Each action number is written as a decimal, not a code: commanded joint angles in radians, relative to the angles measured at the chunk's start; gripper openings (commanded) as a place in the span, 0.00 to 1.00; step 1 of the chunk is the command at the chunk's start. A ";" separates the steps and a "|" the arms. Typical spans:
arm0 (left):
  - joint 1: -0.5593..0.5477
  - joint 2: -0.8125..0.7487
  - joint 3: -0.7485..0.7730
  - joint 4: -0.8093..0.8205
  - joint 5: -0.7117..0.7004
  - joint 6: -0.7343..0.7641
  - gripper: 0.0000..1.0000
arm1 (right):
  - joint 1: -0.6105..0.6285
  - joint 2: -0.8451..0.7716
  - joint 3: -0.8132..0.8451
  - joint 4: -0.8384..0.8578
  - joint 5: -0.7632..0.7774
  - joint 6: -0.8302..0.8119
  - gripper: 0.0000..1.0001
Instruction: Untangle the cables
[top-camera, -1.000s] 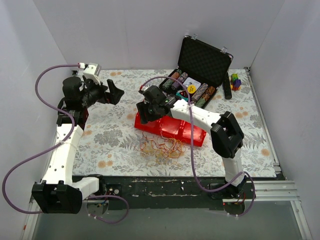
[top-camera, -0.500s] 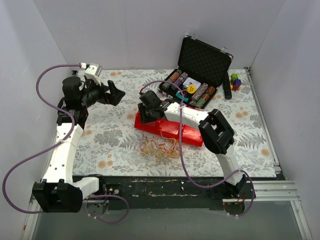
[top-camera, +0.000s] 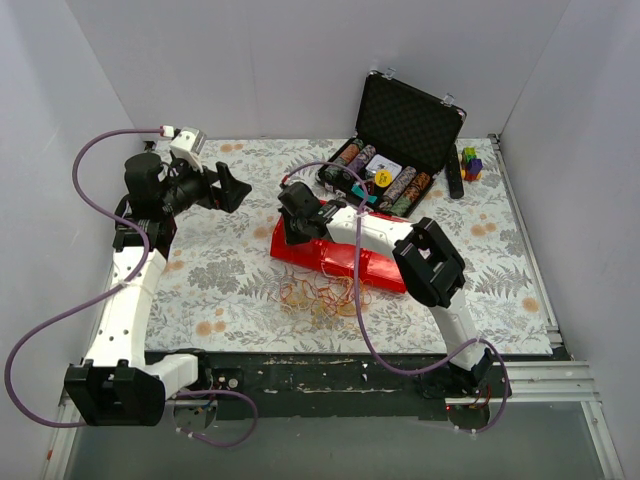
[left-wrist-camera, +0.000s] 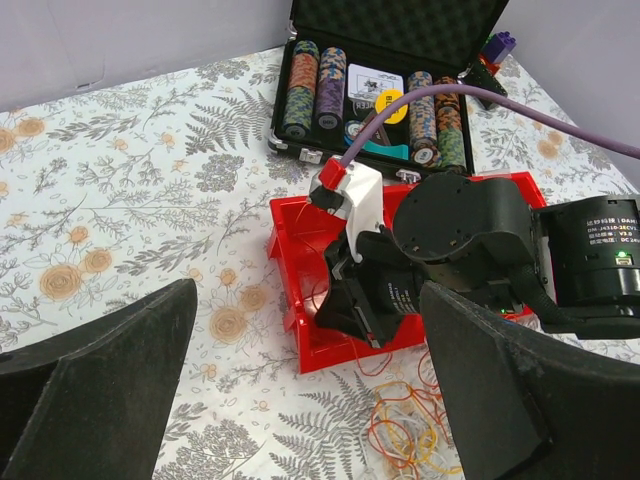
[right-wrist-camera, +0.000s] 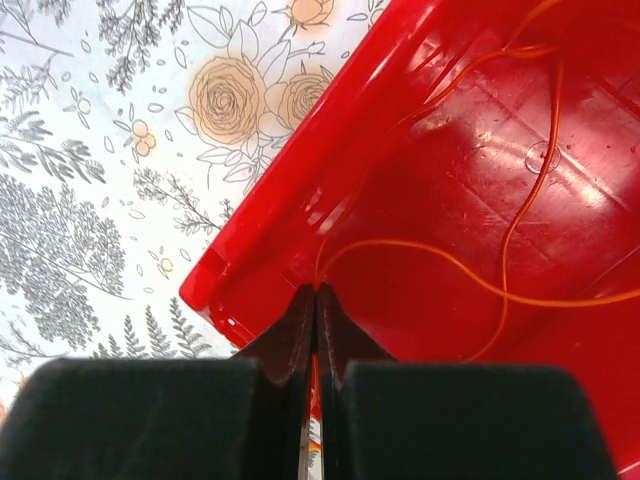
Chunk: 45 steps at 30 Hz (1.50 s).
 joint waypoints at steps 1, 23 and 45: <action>0.005 -0.030 -0.001 0.003 0.014 0.016 0.94 | 0.001 -0.017 0.001 0.053 0.017 0.018 0.01; 0.005 -0.043 -0.022 0.006 0.028 0.005 0.93 | -0.037 -0.159 0.021 0.185 0.027 -0.269 0.01; 0.005 -0.047 -0.016 -0.018 0.068 0.023 0.95 | -0.056 -0.124 -0.117 0.167 -0.059 -0.243 0.43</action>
